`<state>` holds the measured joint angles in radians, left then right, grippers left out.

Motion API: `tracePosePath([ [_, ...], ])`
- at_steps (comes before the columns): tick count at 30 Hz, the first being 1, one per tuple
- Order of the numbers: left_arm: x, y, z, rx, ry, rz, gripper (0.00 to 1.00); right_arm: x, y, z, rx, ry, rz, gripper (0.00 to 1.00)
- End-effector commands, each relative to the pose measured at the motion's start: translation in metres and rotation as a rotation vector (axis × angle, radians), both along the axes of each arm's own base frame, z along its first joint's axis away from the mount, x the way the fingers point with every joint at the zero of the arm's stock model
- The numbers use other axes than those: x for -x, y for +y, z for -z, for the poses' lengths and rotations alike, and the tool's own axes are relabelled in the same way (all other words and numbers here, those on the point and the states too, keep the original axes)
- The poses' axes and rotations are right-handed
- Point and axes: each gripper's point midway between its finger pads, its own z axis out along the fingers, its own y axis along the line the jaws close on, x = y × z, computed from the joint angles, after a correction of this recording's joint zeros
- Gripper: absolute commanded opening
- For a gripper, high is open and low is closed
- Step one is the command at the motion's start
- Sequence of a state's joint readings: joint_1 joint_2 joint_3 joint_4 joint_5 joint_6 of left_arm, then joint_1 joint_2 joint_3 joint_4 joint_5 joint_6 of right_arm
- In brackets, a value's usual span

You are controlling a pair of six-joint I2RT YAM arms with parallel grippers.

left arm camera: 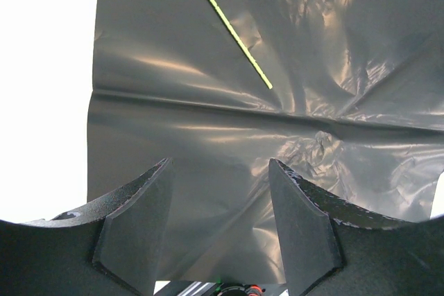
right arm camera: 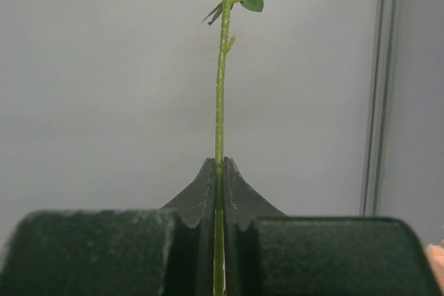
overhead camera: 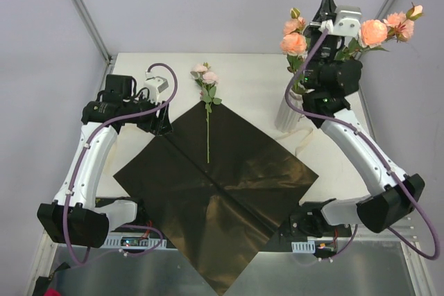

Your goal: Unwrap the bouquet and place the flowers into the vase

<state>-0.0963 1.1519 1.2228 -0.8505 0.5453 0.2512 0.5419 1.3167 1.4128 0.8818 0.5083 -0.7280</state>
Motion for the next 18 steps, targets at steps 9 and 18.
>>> tracePosePath([
  [9,-0.007,-0.004,-0.008,0.039,-0.014,0.009,0.56,0.023,0.09,0.042,0.214,0.107,-0.383,0.01],
  [18,-0.005,-0.004,-0.012,0.043,-0.045,0.008,0.56,0.06,0.161,0.22,0.308,0.617,-0.692,0.01],
])
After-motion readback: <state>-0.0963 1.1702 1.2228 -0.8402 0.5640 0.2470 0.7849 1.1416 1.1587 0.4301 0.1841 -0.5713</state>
